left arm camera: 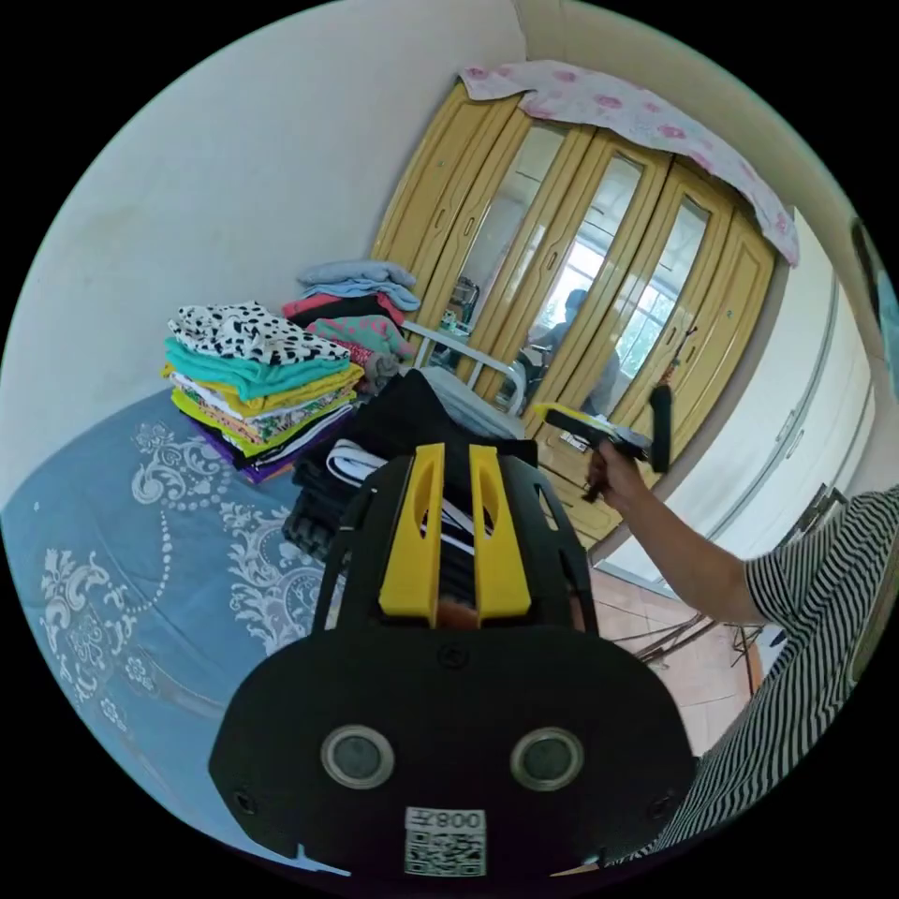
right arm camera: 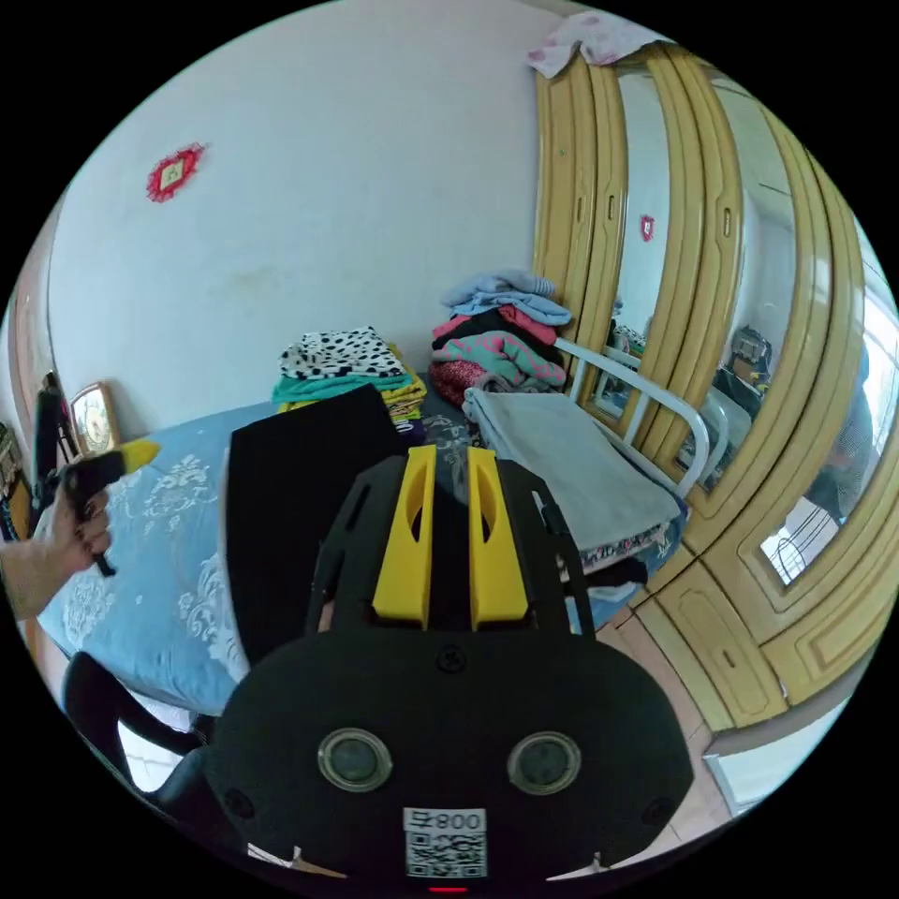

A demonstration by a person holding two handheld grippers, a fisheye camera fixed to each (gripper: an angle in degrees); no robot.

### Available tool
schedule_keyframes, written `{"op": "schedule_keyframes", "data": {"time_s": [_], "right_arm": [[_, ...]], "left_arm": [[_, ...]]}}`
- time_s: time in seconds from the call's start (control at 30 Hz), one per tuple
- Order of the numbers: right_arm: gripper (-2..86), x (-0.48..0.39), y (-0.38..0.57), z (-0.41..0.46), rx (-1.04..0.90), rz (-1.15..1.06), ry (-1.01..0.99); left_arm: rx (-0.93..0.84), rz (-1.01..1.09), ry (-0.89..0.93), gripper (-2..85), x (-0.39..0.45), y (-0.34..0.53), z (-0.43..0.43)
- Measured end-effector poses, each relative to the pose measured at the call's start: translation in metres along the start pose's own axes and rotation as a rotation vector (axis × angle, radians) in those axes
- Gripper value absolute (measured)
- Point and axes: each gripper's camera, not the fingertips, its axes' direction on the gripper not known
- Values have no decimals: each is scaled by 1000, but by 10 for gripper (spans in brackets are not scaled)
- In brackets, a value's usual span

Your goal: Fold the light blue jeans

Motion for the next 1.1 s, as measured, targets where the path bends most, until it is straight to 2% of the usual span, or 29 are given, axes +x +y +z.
{"op": "schedule_keyframes", "data": {"time_s": [0.33,0.63,0.77,0.87,1.1], "right_arm": [[87,50,-101,232,-193,-69,134],[66,107,-108,382,-417,-112,290],[40,157,-111,390,-361,12,217],[30,220,-116,381,-308,221,68],[22,382,-120,289,68,640,-285]], "left_arm": [[-137,-153,23,25,-16,58,-94],[-205,-305,47,26,-21,64,-167],[-215,-307,76,20,-10,51,-197],[-230,-271,81,15,8,36,-227],[-202,-236,110,7,56,-7,-320]]}}
